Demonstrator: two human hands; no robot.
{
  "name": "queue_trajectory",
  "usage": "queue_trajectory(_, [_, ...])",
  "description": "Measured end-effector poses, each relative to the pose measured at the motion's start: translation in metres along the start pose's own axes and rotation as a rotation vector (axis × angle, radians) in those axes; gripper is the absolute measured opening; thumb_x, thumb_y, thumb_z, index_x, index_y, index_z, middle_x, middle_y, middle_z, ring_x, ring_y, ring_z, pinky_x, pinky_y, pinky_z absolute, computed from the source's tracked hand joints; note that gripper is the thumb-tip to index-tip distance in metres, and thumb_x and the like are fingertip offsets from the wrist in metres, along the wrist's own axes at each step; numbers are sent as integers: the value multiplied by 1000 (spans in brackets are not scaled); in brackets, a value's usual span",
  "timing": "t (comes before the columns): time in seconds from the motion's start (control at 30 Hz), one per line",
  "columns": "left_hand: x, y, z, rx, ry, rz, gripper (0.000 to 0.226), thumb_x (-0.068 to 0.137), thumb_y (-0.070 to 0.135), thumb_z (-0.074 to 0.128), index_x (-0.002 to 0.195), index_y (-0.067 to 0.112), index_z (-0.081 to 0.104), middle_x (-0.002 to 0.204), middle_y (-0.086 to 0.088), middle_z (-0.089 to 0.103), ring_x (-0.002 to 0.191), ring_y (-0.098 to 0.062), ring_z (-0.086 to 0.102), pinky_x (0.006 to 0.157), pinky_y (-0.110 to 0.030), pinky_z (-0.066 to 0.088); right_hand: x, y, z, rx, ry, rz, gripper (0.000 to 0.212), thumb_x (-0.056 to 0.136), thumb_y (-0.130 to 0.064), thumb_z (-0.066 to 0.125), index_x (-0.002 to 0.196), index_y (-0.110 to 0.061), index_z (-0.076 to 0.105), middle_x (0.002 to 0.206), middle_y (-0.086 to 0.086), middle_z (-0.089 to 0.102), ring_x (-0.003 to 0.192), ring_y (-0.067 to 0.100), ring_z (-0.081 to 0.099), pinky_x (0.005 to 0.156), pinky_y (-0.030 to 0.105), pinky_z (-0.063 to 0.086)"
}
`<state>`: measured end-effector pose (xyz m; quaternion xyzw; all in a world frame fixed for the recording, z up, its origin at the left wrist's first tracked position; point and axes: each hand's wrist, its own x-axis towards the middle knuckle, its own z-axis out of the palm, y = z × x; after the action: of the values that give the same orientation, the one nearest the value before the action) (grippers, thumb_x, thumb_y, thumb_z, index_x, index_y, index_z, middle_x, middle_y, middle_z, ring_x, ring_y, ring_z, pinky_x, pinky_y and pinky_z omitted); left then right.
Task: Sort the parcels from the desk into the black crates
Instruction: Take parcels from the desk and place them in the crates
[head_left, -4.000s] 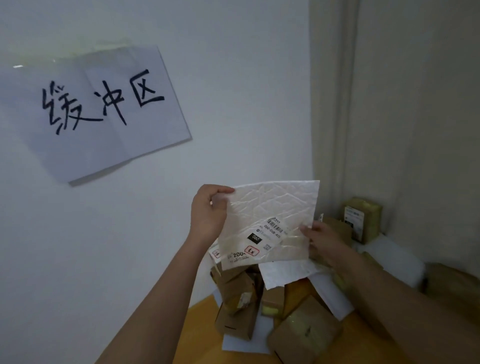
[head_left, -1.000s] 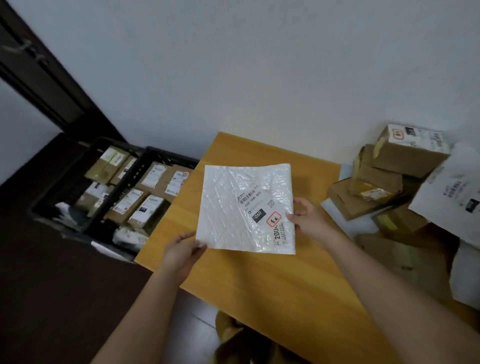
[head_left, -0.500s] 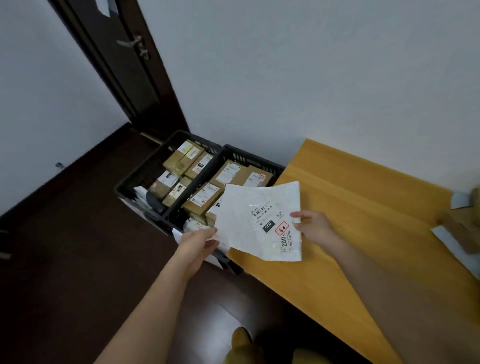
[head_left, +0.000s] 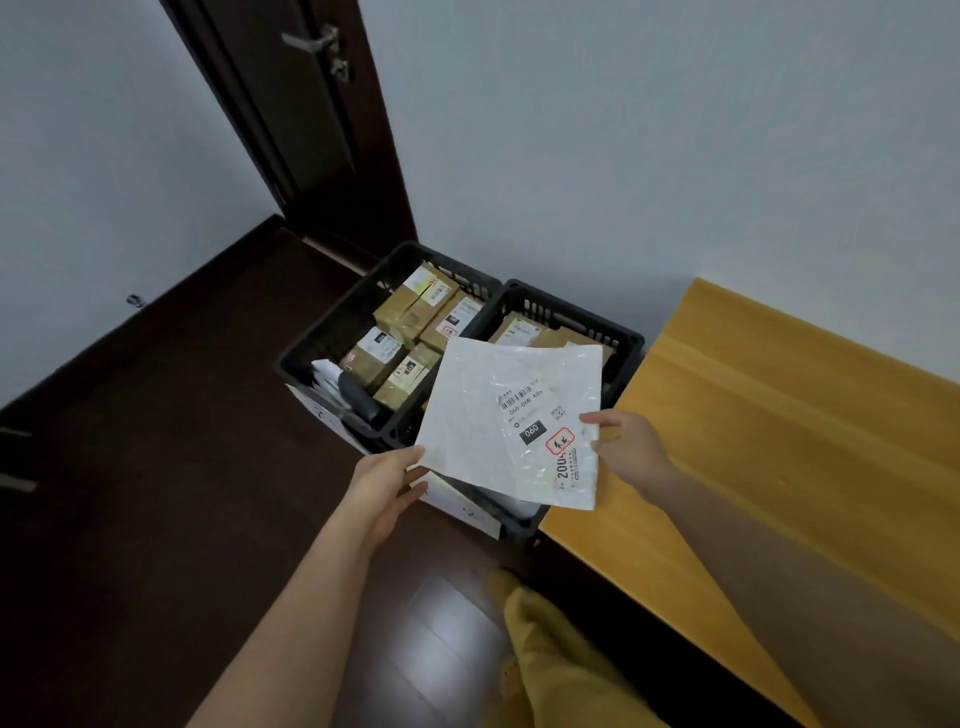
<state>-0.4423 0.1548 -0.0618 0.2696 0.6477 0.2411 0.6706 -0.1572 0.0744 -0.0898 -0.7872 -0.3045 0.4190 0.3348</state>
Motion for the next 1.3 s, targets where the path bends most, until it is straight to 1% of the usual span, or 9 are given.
queue_trajectory(0.23, [54,54,-13,28,67,25,26,94,6,61,120,4,57,112,-14,67,102,-26,65,78,-35,52,56,-50,40,102,-9,-6,27,91,14,51,99,-10,61,92,-2,59,88,19,62,49,15,48])
queue_trajectory(0.33, [81,90,-11,84,109,54,34,94,4,62,124,10,48,115,-13,61,96,-27,62,84,-44,54,90,-73,52,172,-14,-10,28,89,15,55,88,-12,61,97,0,61,94,23,65,56,21,55])
queue_trajectory(0.43, [108,125,-3,152,74,86,26,95,5,59,119,14,55,107,-9,64,94,-25,62,68,-38,54,120,-91,55,141,-15,6,33,88,14,54,89,-18,63,99,-1,63,92,23,67,73,40,61])
queue_trajectory(0.63, [157,161,12,396,70,127,13,93,4,63,105,3,68,103,-7,71,101,-32,66,96,-46,53,155,-107,61,115,40,52,33,93,11,51,104,-17,65,98,-8,57,88,14,61,76,32,60])
queue_trajectory(0.77, [187,166,21,552,63,115,14,91,2,65,103,7,67,100,-8,66,85,-22,63,80,-33,50,162,-95,67,143,92,179,22,95,2,56,106,-14,65,101,-4,58,90,16,62,66,26,57])
queue_trajectory(0.97, [231,165,26,719,-146,32,18,91,-4,59,93,12,66,105,-13,66,86,-24,63,71,-30,54,147,-65,86,165,270,361,16,92,2,61,97,-13,62,101,6,60,86,18,59,58,20,45])
queue_trajectory(1.07, [248,164,23,810,-273,23,35,89,-8,58,113,16,66,115,-13,66,98,-28,66,82,-39,58,139,-57,104,208,332,425,17,93,2,60,104,-10,62,107,9,62,83,15,59,58,20,48])
queue_trajectory(1.13, [256,163,21,861,-339,29,43,90,-8,56,126,14,62,114,-12,66,93,-25,66,77,-34,59,133,-56,120,246,364,458,21,94,2,58,111,-8,64,108,9,62,82,15,60,58,19,49])
queue_trajectory(1.3, [270,152,28,934,-424,18,37,92,-10,51,120,10,66,99,-4,67,87,-19,64,66,-26,54,120,-50,151,311,409,506,33,96,6,52,125,-6,62,108,7,59,83,14,60,52,14,51])
